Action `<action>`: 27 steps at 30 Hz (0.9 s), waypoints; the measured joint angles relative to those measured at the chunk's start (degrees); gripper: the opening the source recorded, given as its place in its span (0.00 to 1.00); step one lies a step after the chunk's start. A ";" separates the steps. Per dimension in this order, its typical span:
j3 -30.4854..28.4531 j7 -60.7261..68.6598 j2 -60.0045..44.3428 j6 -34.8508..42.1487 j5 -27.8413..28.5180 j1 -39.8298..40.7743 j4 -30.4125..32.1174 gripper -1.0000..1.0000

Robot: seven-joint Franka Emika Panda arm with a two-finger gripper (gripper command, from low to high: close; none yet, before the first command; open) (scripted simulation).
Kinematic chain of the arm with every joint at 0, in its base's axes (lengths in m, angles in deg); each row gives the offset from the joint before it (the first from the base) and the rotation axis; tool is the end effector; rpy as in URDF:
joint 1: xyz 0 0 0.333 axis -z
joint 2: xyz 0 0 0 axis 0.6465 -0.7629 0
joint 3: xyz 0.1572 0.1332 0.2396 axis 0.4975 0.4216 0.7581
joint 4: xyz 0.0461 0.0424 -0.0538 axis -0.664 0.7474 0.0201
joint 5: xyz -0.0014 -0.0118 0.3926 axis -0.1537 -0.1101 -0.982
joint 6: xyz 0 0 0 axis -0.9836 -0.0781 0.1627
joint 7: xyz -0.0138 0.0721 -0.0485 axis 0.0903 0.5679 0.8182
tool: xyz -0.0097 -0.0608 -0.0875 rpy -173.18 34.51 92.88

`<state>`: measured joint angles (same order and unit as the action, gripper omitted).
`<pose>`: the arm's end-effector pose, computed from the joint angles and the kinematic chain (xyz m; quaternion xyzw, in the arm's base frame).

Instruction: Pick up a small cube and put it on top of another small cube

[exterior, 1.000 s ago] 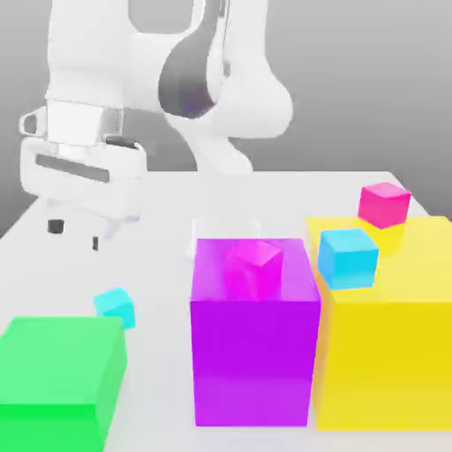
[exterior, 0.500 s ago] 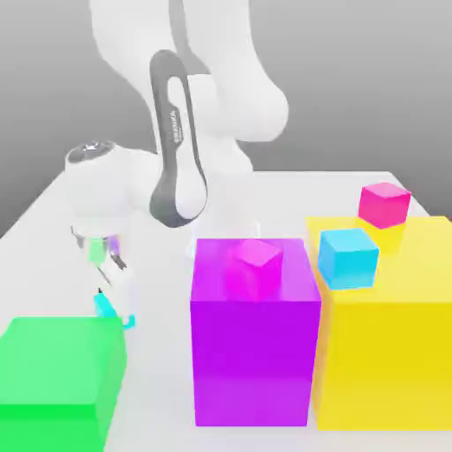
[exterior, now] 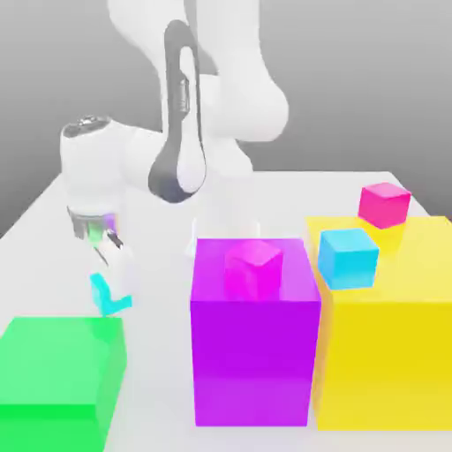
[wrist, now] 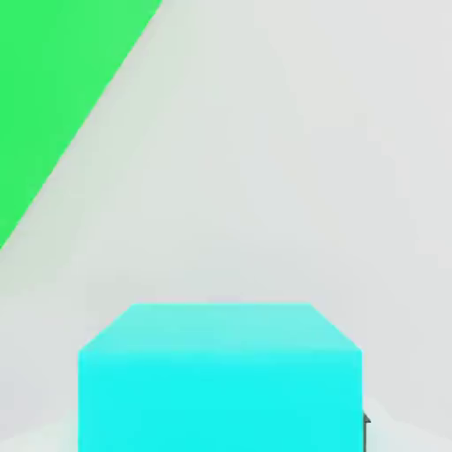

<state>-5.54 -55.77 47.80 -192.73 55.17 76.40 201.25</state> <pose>0.2431 -0.1991 0.2025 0.6397 -0.7686 0.0005 0.0003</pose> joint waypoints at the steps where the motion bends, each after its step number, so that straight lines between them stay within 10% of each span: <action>1: 0.65 0.42 1.03 2.32 -0.48 -1.18 -1.29 0.00; 19: 16.72 7.86 15.08 47.19 -7.83 -23.54 -32.50 0.00; 23: 18.52 8.24 13.58 43.43 -8.32 -24.80 -30.31 0.00; 24: 18.81 8.22 12.84 41.43 -8.35 -24.80 -29.04 1.00; 27: 18.81 8.22 12.84 41.43 -8.36 -24.80 -29.04 1.00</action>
